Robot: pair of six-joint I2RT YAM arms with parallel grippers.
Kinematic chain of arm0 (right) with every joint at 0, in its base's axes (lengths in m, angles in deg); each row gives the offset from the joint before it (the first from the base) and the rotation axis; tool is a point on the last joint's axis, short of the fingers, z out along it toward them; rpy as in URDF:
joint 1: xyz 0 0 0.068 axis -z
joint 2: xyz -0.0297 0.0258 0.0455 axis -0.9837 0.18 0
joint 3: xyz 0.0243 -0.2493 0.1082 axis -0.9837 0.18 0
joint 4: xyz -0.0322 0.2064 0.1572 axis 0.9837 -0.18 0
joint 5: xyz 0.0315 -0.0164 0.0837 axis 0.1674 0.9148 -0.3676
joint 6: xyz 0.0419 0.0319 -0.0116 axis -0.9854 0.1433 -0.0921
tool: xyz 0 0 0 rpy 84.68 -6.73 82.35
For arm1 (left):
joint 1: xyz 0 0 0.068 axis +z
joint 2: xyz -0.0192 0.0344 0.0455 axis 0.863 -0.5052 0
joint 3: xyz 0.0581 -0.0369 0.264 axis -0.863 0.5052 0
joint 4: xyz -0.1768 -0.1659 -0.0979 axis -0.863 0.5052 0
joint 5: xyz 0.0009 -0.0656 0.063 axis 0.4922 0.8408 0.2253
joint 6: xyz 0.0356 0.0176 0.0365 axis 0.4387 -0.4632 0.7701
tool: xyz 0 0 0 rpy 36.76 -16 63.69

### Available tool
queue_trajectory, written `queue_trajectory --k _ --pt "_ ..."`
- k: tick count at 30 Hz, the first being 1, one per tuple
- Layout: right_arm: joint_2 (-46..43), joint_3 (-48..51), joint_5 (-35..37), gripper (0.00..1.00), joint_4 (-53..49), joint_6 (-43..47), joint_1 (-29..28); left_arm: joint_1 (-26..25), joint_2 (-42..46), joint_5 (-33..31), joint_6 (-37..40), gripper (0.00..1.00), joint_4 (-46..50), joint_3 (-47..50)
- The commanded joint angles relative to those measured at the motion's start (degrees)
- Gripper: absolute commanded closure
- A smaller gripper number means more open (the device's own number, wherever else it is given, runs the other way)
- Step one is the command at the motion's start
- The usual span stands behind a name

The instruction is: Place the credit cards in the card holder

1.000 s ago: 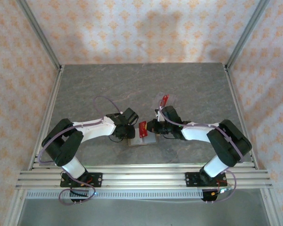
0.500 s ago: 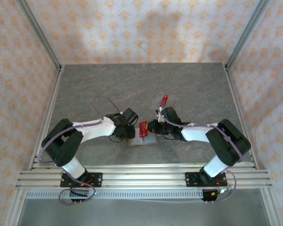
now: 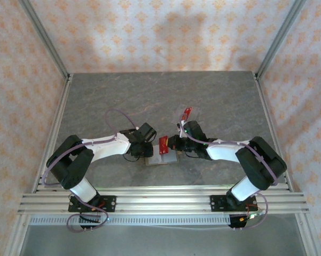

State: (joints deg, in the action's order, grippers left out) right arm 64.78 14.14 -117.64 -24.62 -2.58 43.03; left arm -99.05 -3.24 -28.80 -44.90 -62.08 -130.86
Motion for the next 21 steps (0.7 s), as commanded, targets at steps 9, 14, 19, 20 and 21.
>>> queue_trajectory --k 9,14,19,20,21 --pt "-0.4 0.9 1.3 1.00 -0.5 2.1 0.1 -0.4 -1.3 -2.1 -0.6 0.66 4.2 2.2" --pt "-0.5 1.0 1.7 1.00 -0.7 2.4 0.5 -0.4 -1.6 -2.3 -0.5 0.66 4.4 2.0" --pt "-0.2 1.0 1.3 1.00 -0.5 2.5 0.7 -0.4 -1.9 -2.1 -0.9 0.66 4.2 2.0" --pt "0.0 0.9 1.2 1.00 -0.4 2.5 0.7 -0.4 -1.9 -2.1 -0.9 0.66 4.3 2.0" --pt "0.1 0.9 1.3 1.00 -0.4 2.5 0.8 -0.4 -1.9 -2.0 -1.0 0.66 4.2 1.9"
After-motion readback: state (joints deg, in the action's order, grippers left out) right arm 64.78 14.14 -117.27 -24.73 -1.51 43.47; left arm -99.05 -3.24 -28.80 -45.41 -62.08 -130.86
